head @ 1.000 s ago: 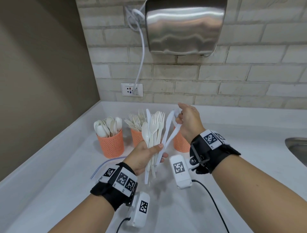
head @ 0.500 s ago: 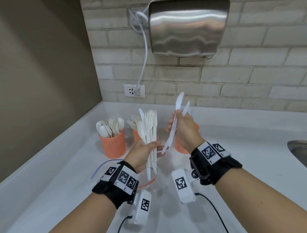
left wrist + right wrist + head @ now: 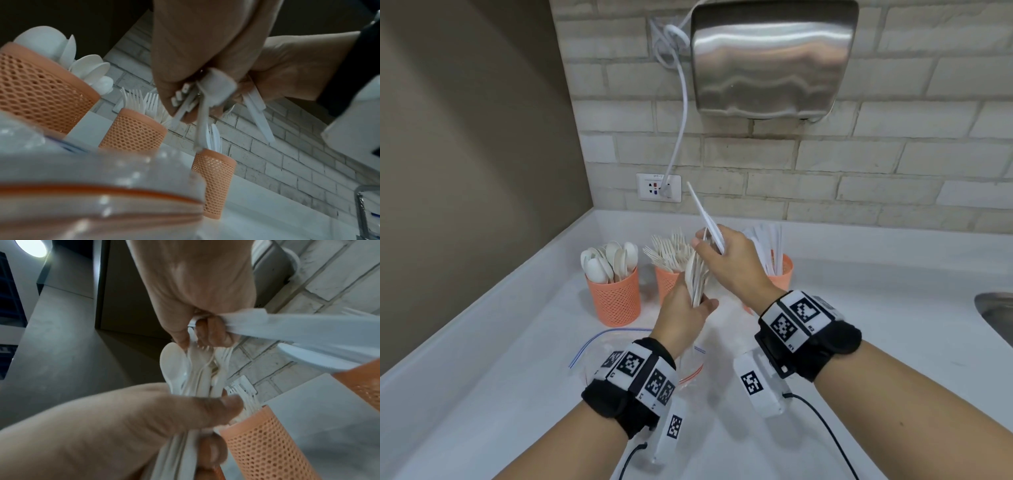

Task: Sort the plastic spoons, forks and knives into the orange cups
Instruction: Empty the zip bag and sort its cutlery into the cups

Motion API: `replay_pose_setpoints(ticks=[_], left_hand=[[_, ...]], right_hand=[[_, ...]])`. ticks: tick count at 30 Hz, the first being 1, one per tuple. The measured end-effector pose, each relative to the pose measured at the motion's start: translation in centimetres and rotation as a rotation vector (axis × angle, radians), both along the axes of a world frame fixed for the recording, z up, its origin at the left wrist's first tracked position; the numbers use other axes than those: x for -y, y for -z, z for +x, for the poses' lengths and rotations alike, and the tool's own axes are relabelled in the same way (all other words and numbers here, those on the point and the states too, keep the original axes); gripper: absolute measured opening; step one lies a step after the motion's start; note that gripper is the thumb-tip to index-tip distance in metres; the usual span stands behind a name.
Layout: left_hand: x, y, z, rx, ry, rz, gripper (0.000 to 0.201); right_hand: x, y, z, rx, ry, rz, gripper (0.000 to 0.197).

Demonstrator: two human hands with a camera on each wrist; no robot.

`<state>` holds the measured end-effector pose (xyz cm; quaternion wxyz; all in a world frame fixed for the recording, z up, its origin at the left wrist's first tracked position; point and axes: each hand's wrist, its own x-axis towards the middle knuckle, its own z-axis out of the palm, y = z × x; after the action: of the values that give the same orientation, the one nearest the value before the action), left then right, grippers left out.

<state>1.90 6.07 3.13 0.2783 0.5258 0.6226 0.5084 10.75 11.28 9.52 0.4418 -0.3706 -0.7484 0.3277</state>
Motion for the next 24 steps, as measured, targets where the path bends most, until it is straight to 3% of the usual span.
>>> replay_pose_setpoints(ticks=[4,8,12,16,18,20,24], left_hand=[[0.1,0.1,-0.2,0.085,0.032,-0.026,0.041],[0.3,0.3,-0.9,0.321,0.143,-0.087,0.030],[0.6,0.5,-1.2,0.359,0.212,-0.114,0.016],[0.0,1.1,-1.5,0.377,0.147,-0.144,0.028],[-0.3,1.3,-1.4,0.388,0.095,-0.119,0.035],[-0.5,1.2,-1.4,0.351,0.032,-0.079,0.039],[-1.0,0.9,-0.8,0.099,-0.086,-0.007,0.032]], right_hand=[[-1.1,-1.2,-0.2,-0.001,0.052,-0.043,0.026],[-1.9,-2.6,0.3,-0.266,-0.007,-0.199,0.028],[-2.3,-3.9,1.2,-0.518,-0.112,-0.242,0.032],[-2.7,-4.6,2.0,-0.675,-0.178,-0.199,0.029],[-2.8,-4.3,2.1,-0.615,-0.178,-0.204,0.027],[-2.3,-3.5,1.9,-0.436,-0.177,-0.231,0.023],[-1.0,-0.4,0.4,0.005,-0.154,-0.162,0.022]])
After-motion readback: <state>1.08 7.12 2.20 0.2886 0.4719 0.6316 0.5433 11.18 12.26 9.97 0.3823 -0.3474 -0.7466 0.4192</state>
